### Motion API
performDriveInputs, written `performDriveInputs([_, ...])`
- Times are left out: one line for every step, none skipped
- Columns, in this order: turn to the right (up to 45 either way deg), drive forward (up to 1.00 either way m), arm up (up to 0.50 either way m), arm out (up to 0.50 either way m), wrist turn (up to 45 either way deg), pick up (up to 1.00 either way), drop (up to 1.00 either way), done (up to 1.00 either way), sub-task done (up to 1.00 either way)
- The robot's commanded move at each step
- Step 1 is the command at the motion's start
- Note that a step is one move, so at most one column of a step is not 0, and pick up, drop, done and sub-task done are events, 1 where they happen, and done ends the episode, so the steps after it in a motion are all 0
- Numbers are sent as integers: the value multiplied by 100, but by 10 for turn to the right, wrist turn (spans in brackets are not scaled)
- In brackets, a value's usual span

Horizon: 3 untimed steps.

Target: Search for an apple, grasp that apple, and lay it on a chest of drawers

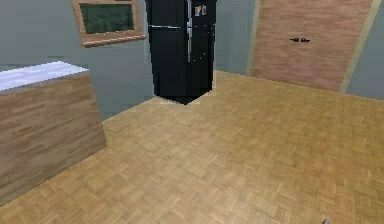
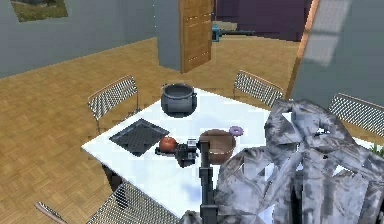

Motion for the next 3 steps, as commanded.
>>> performDriveInputs([0,0,10,0,0,0,0,0,0])
performDriveInputs([0,0,30,0,0,0,0,0,0])
performDriveInputs([0,0,0,0,-450,0,0,0,0])
